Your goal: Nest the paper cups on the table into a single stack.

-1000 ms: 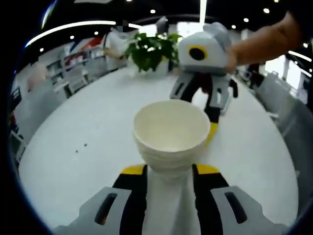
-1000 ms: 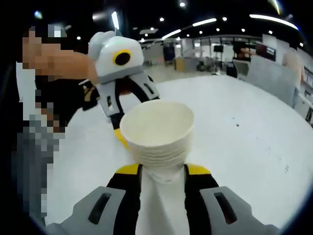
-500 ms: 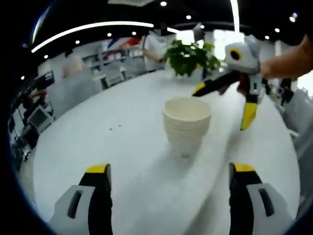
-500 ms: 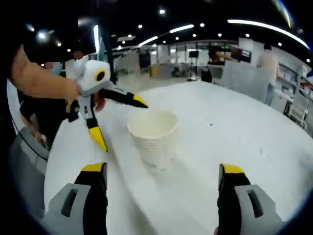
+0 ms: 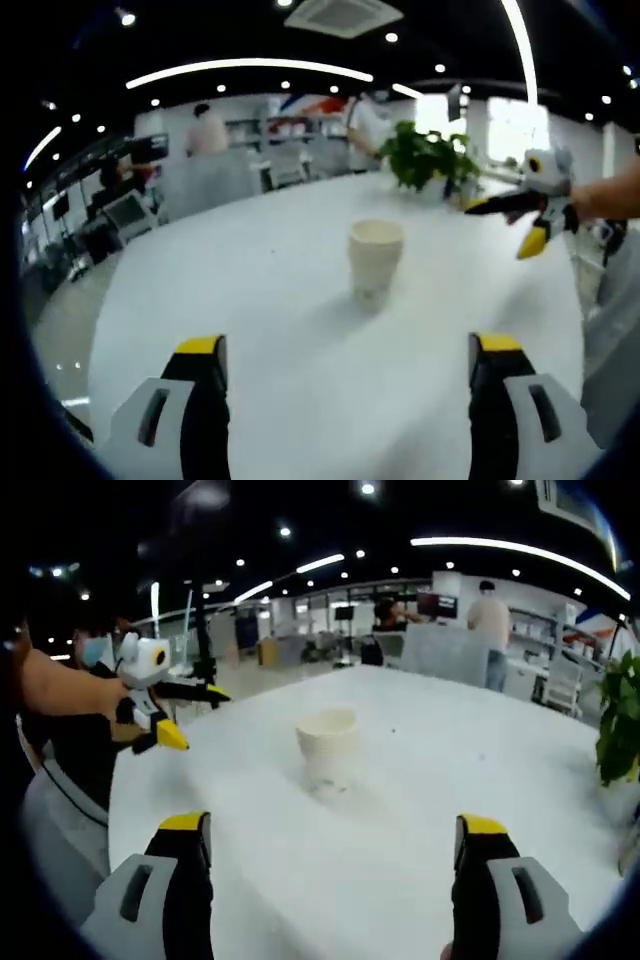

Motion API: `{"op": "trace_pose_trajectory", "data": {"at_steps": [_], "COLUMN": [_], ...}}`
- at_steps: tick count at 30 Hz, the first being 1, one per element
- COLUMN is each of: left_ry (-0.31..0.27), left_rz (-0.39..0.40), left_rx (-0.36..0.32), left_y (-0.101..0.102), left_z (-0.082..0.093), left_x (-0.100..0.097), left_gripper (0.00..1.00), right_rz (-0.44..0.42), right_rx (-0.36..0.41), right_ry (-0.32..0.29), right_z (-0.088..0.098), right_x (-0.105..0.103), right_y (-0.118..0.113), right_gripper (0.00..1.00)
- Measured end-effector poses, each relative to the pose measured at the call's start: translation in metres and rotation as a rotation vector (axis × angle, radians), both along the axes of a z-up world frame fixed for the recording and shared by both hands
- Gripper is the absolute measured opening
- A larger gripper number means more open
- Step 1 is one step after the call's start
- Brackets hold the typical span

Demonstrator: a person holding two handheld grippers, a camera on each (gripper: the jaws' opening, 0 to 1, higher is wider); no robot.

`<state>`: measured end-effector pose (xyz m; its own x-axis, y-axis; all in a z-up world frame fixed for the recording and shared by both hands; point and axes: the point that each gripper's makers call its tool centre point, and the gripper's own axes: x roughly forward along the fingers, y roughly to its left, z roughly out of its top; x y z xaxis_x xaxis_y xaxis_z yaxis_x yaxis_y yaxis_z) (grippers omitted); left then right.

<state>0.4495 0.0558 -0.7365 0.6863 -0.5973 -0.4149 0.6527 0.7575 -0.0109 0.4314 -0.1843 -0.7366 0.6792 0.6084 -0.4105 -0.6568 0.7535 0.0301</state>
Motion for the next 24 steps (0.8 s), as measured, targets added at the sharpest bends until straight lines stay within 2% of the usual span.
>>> {"op": "trace_pose_trajectory", "data": {"at_steps": [7,10,15,17,20,22,24], "left_ry": [-0.009,-0.016,-0.064,-0.070,-0.065,-0.091,-0.081], "left_rz": [0.039,0.054,0.073,0.075,0.071,0.068,0.077], "left_rx": [-0.017,-0.030,-0.077,-0.073,-0.059,-0.051,-0.056], "left_y": [0.013,0.018,0.023,0.026,0.029,0.031,0.035], "left_z": [0.002,0.004,0.014,0.011,0.006,0.009,0.007], "left_x": [-0.031,-0.045,-0.063,-0.069,-0.080,-0.085,-0.088], "left_gripper": [0.99,0.99,0.99,0.99,0.99,0.99,0.99], "right_rz": [-0.028,-0.052,-0.064,-0.077,-0.082,-0.081,-0.080], "right_rx": [-0.007,0.025,0.012,0.030,-0.001,0.004,0.001], "right_ry": [-0.032,-0.046,-0.071,-0.072,-0.081,-0.080,-0.079], "right_z": [0.003,0.006,0.006,0.007,0.002,0.001,-0.001], "right_x": [-0.031,-0.044,-0.063,-0.068,-0.074,-0.079,-0.084], "right_y": [-0.014,-0.021,-0.031,-0.035,-0.039,-0.038,-0.036], "right_gripper": [1.00,1.00,1.00,1.00,1.00,1.00,1.00]}}
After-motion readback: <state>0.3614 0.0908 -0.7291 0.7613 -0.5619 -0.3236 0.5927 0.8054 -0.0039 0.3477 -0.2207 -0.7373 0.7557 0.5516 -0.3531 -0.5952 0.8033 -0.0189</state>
